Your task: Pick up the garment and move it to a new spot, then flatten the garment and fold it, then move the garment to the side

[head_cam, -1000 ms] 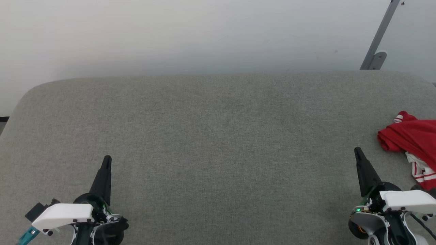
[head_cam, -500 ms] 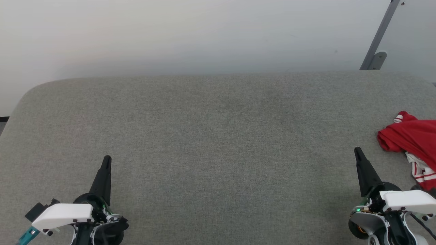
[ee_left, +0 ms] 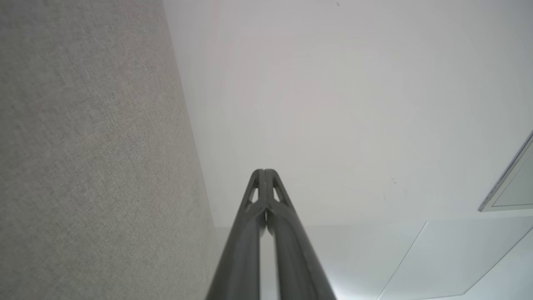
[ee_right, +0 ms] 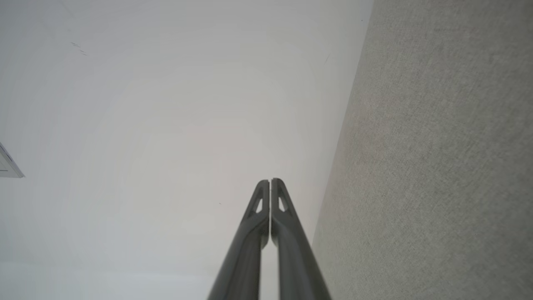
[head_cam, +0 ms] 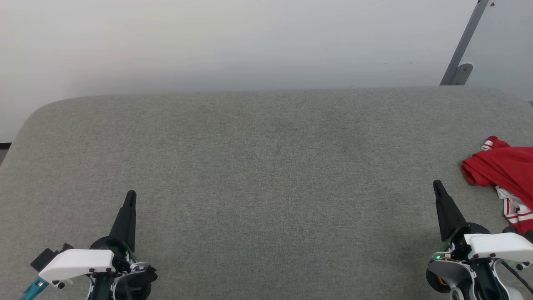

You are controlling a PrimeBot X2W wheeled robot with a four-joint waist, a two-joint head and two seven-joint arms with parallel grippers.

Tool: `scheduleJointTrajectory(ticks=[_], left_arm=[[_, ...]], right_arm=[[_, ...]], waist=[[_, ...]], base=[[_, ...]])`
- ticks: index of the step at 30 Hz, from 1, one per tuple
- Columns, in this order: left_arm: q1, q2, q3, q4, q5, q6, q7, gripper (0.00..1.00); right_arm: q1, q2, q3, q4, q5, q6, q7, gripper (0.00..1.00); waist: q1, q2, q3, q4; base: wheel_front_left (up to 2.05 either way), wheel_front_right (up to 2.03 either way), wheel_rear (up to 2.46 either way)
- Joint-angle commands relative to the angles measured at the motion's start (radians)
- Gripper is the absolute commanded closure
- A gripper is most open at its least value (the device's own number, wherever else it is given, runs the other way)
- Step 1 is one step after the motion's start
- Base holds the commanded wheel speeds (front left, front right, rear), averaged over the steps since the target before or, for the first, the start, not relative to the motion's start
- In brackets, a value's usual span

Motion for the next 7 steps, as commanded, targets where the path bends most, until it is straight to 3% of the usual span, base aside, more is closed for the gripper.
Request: scheduleJointTrajectory(ticks=[1, 7], left_arm=[[-0.013, -0.002, 0.004, 0.0, 0.002, 0.002, 0.003, 1.0], [-0.013, -0.003, 0.005, 0.0, 0.003, 0.002, 0.003, 1.0]], right_arm=[[-0.004, 0.001, 0.0, 0.0, 0.004, 0.0, 0.001, 1.0], [-0.004, 0.001, 0.0, 0.0, 0.004, 0.0, 0.001, 1.0]], waist=[[0.0, 0.0, 0.0, 0.0], [0.0, 0.0, 0.0, 0.0]], base=[[0.0, 0.0, 0.0], [0.0, 0.0, 0.0]])
